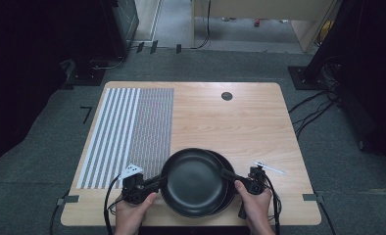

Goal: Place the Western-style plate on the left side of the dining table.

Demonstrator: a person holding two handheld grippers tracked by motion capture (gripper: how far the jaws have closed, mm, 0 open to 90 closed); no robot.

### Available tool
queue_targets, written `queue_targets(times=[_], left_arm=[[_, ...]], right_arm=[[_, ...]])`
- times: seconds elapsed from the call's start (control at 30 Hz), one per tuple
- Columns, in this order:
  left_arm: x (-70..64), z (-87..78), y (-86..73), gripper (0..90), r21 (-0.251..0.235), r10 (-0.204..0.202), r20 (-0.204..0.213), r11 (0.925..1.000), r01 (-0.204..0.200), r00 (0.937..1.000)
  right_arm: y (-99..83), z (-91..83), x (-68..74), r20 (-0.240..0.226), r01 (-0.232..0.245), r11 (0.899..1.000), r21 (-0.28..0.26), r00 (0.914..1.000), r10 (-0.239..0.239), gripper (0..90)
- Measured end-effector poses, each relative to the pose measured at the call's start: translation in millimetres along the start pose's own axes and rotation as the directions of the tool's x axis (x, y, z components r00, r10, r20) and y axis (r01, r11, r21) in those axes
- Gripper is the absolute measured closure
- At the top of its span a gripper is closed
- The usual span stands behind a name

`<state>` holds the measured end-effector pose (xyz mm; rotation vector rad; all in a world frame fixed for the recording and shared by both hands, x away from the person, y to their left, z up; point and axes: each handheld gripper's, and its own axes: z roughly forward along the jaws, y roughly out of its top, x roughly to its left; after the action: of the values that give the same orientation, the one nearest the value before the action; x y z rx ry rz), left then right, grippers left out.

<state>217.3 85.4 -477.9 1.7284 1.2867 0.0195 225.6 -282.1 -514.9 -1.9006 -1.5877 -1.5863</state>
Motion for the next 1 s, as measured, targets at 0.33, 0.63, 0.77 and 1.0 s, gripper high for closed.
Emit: queue_targets(times=[0.33,0.63,0.77,1.0], left_arm=[[0.4,-0.8,7.0,77.3,0.006,-0.012,-0.014,0.9999,0.012,0.9998],[3.7,-6.6,15.1,77.5,-0.007,-0.036,-0.008,0.9993,0.036,0.9993],[6.4,-10.4,19.2,77.4,-0.014,-0.041,-0.011,0.9991,0.041,0.9991],[11.2,-17.4,28.9,77.5,-0.031,-0.048,-0.021,0.9984,0.047,0.9986]], right_arm=[[3.2,2.1,4.2,0.018,-0.023,0.999,0.031,0.9996,0.023,85.1],[11.7,6.1,13.3,0.018,-0.015,0.999,0.039,0.9997,0.014,85.1],[17.1,10.0,19.4,0.020,-0.006,0.999,0.046,0.9998,0.005,85.0],[26.3,19.2,29.3,0.012,0.007,0.999,0.052,0.9999,-0.007,85.0]])
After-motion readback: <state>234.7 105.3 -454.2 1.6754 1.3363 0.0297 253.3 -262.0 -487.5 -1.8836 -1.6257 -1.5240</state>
